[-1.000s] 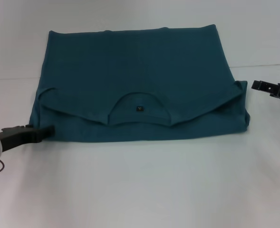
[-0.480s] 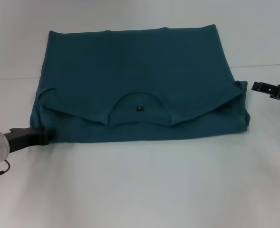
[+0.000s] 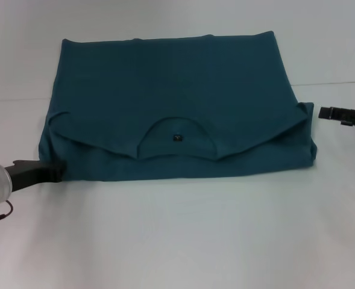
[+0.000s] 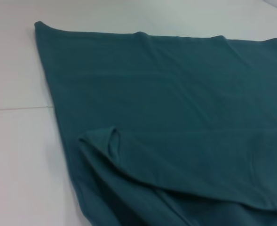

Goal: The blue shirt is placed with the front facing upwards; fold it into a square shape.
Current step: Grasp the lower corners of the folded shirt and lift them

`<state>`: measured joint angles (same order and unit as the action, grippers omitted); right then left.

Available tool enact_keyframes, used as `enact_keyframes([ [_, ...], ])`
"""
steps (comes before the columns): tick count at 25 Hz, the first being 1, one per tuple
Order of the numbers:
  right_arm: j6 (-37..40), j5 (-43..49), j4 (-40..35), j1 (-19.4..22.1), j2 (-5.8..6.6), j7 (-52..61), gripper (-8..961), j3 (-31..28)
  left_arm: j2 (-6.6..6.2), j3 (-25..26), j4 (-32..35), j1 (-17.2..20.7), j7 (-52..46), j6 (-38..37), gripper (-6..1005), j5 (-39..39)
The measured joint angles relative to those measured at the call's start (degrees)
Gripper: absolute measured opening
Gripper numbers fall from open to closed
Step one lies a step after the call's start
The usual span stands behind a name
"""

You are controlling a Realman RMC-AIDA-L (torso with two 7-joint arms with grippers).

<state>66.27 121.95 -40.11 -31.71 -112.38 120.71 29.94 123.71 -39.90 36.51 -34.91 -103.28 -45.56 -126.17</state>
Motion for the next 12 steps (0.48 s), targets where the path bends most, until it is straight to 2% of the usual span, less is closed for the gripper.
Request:
enact_keyframes([
  [3,5.53,5.95,-2.21,-1.35,2.57,5.86,825,1.86,-0.07,0.12,0.48,-0.17,-0.01,-0.94,26,0.00],
  [5,8.93,9.92,-4.25,-2.71,3.98,11.47,827,3.42,-0.08,0.09,0.95,-0.28,-0.06,-1.40,26,0.00],
  [7,12.11,14.92,-7.03,-4.34,4.71,16.57,830,5.52,-0.11,0.00,1.13,-0.45,-0.28,-1.57,27,0.01],
  [9,13.79,18.99,-9.60,-5.81,4.49,19.48,834,6.96,-0.18,0.00,1.16,-0.67,-0.68,-1.60,27,0.03],
  [12,13.91,23.55,-10.92,-7.75,3.39,20.80,835,8.00,-0.27,0.00,1.23,-0.80,-0.98,-1.69,26,0.04],
])
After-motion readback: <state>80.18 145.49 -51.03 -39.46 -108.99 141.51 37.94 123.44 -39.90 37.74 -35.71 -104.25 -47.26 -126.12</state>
